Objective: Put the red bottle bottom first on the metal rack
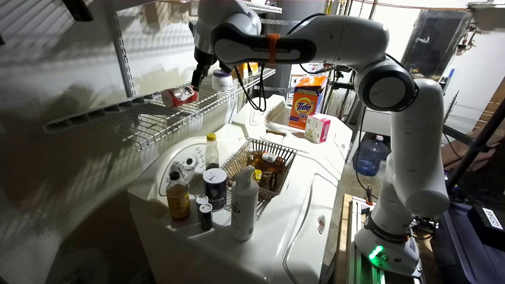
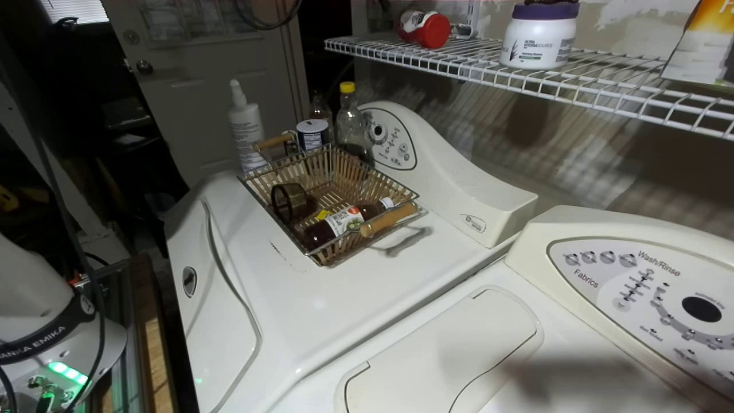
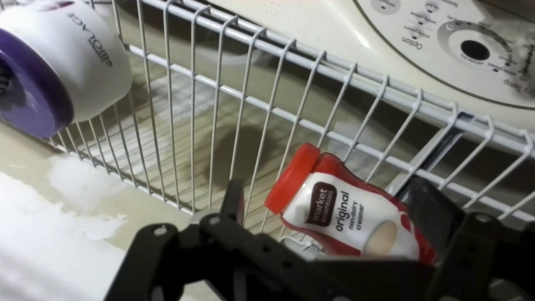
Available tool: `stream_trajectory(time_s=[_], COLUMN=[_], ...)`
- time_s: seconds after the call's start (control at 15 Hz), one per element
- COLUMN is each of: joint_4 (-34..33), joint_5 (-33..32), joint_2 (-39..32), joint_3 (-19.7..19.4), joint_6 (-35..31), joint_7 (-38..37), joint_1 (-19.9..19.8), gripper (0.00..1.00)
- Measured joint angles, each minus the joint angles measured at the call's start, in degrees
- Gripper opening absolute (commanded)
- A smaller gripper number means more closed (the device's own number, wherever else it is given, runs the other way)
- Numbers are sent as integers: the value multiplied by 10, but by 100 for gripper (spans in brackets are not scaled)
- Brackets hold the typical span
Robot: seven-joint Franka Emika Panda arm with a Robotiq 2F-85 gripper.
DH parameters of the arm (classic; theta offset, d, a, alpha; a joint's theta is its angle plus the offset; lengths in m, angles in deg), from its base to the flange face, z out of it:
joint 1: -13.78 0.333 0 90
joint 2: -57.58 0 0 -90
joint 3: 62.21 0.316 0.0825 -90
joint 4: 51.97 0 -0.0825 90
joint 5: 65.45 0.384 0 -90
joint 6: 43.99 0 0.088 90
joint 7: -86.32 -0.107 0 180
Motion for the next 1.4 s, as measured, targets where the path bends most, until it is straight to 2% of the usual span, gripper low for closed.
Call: stream_trajectory(time_s=[0.13, 0.53, 1.0, 1.4], joint_4=[-7, -7, -44, -112], joint_5=[19, 26, 32, 88], joint_2=[2, 3, -24, -52], joint_3=[0, -1, -20, -21], joint_6=[11, 11, 40, 108], joint_7=[-30, -51, -237, -365], joint_1=[-5, -7, -8, -13], gripper=[100, 100, 100, 100])
